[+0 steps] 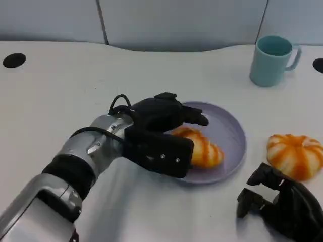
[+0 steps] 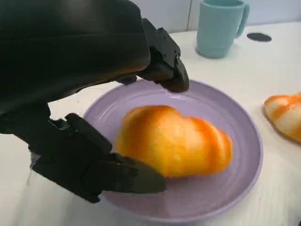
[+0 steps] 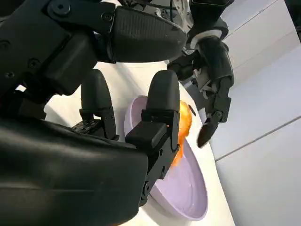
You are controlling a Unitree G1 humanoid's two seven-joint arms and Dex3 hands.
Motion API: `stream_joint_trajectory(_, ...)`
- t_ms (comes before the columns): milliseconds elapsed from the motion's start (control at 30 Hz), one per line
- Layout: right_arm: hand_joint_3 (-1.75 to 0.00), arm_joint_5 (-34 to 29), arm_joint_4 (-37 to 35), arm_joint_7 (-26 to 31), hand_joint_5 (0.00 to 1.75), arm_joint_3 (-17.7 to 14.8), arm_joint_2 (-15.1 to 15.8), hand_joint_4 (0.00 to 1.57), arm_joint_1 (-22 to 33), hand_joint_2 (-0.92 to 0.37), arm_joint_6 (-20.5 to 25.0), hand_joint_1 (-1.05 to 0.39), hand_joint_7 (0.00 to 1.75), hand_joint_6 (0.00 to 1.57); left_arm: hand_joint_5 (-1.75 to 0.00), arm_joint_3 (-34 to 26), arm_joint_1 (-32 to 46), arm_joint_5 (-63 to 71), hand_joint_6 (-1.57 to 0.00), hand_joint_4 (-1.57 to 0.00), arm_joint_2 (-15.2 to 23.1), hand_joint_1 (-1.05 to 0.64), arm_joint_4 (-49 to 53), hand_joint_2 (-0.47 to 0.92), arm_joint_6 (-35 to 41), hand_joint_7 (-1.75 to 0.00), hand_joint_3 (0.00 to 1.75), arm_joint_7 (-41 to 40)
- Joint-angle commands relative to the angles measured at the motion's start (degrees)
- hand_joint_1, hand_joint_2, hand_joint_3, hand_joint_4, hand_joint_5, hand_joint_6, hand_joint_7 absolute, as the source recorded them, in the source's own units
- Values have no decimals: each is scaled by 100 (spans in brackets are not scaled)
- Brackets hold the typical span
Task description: Grasp the bread from the table and place it into the plate.
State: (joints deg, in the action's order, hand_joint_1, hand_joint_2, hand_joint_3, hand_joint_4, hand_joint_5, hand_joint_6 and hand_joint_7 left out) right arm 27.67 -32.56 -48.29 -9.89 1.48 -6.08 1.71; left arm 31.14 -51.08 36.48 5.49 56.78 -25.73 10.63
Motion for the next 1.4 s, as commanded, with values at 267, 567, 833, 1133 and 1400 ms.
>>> stream_joint_trajectory(267,-128,-122,-172,30,158,48,45,65,160,-33,-38,-30,116,68,0,-318,187,-435,0,0,330,-105,-823,92,200,0,49,588)
stream_joint_trajectory(567,-128,-62,-212,50,155,11,46,66,130,-34,75,-28,114,68,-17,-1602,1643,-2284,-22,-20,464,-85,-1898,92,-417,-14,33,606)
stream_joint_trajectory(833,-129,-53,-149,61,157,4,84,66,126,-34,148,-28,114,68,-31,-2383,3346,-4498,-28,-29,140,-80,-3272,92,-330,-15,29,1308)
stream_joint_trajectory(1133,-125,-43,-264,-68,155,-50,65,67,117,-35,-23,-29,111,70,-125,-3095,5057,-6905,-50,-39,-266,-69,-5367,92,1801,-78,21,1457)
stream_joint_trajectory(1400,-126,-65,-136,-43,155,-14,60,67,188,-34,-27,-31,111,70,-148,-3480,5973,-7284,-32,-42,-349,-63,-5959,92,2442,-122,25,1597)
